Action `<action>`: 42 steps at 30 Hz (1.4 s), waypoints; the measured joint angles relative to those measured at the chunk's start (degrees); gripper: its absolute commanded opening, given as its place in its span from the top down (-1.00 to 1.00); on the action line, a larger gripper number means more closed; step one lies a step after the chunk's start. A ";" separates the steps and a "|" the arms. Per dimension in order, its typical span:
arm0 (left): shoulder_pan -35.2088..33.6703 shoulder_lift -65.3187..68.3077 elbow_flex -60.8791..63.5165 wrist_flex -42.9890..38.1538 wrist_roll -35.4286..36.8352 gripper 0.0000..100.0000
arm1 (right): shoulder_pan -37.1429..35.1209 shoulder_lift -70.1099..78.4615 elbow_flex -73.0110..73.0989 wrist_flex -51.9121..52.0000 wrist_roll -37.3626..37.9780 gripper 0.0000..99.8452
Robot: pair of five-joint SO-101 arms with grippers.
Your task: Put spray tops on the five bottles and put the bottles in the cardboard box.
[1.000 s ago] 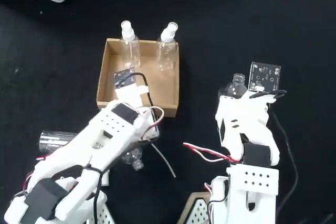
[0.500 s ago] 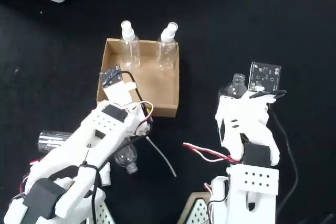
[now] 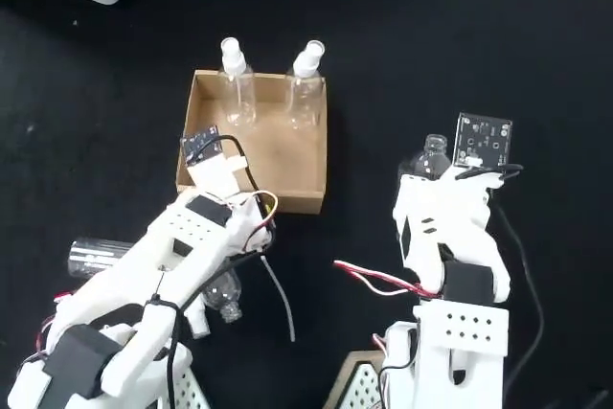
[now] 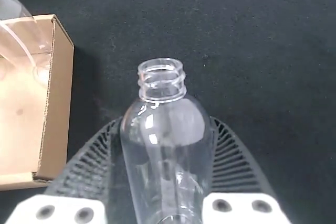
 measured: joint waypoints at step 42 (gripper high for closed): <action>-1.49 -40.00 11.25 4.22 0.18 0.94 | 0.00 0.00 0.00 0.00 0.00 0.82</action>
